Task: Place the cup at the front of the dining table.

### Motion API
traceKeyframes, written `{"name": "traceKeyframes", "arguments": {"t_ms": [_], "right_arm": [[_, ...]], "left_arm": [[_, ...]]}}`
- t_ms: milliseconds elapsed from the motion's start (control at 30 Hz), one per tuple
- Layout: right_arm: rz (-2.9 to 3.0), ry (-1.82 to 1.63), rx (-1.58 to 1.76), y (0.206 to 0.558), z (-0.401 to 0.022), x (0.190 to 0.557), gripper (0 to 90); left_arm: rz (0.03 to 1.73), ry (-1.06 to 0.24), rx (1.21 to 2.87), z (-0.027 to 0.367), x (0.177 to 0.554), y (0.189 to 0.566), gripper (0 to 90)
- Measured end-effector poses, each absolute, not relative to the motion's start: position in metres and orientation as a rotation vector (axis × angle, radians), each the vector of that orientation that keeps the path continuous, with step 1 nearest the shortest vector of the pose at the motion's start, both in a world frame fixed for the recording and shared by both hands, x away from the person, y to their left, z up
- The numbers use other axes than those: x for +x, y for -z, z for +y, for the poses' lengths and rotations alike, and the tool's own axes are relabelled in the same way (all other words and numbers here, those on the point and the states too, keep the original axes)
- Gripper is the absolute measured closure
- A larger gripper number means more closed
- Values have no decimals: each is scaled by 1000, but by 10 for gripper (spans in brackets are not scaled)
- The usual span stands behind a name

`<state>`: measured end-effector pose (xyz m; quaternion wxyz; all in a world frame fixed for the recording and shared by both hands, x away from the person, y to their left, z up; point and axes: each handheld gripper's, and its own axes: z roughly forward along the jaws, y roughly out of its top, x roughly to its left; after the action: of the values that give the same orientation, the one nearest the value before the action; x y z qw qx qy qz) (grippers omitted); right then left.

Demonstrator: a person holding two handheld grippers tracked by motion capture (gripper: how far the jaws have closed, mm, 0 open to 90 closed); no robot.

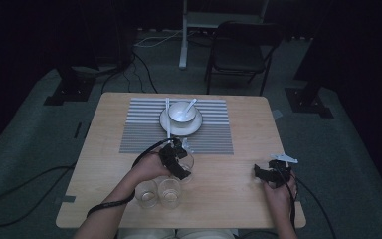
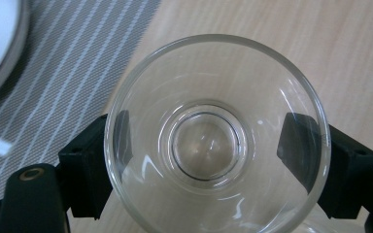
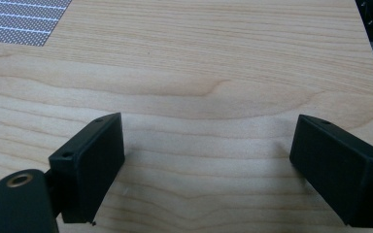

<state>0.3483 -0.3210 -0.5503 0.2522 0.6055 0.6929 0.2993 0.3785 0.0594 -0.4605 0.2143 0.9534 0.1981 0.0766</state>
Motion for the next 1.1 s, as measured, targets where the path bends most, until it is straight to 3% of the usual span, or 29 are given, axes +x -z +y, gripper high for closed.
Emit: {"name": "traceKeyframes", "arguments": {"t_ms": [1100], "right_arm": [[1880, -812, 1650, 550, -321, 348, 118]], "left_arm": [[851, -322, 2625, 167, 392, 457, 176]]}}
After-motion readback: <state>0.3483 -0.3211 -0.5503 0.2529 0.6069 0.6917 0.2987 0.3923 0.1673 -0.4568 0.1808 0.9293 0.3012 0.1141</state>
